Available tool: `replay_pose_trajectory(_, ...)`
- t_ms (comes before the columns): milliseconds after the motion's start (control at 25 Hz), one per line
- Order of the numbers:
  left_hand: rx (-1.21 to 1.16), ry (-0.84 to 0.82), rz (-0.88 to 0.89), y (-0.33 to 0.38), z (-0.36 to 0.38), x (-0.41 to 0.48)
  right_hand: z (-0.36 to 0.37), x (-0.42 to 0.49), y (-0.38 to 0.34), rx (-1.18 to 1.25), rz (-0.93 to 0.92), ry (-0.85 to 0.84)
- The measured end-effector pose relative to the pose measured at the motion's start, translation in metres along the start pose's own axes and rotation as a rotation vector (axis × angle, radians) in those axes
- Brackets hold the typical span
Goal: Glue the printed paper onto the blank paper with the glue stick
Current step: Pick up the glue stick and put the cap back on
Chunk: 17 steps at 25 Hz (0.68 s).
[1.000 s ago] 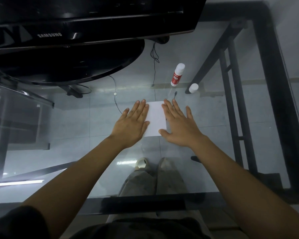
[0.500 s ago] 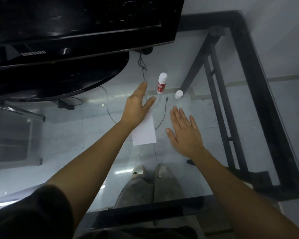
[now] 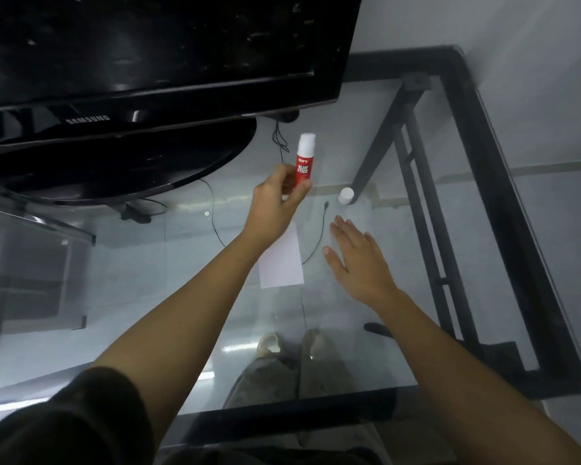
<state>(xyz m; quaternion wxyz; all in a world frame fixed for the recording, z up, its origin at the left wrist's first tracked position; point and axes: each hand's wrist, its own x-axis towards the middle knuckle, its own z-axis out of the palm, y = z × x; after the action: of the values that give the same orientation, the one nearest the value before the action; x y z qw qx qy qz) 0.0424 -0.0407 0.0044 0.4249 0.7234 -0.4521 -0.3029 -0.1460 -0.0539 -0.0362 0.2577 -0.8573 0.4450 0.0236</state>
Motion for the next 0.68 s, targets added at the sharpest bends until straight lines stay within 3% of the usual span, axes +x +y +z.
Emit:
replay_pose_trajectory(160, -0.043, 0.081, 0.027, 0.026, -0.040, -0.032, -0.066, 0.016, -0.049, 0.599, 0.133, 0.226)
replay_pose_trajectory(280, -0.082, 0.120, 0.041, 0.045, -0.058, -0.050, -0.105, 0.016, -0.094, 0.877, 0.101, 0.200)
replay_pose_trajectory(480, -0.196, 0.185, 0.022, 0.069, -0.077, -0.068, -0.124, 0.008, -0.135, 1.109, 0.136, 0.235)
replay_pose_trajectory(680, -0.462, 0.171, 0.064, 0.078, -0.084, -0.077, -0.136, 0.002, -0.141, 1.132, 0.089, 0.247)
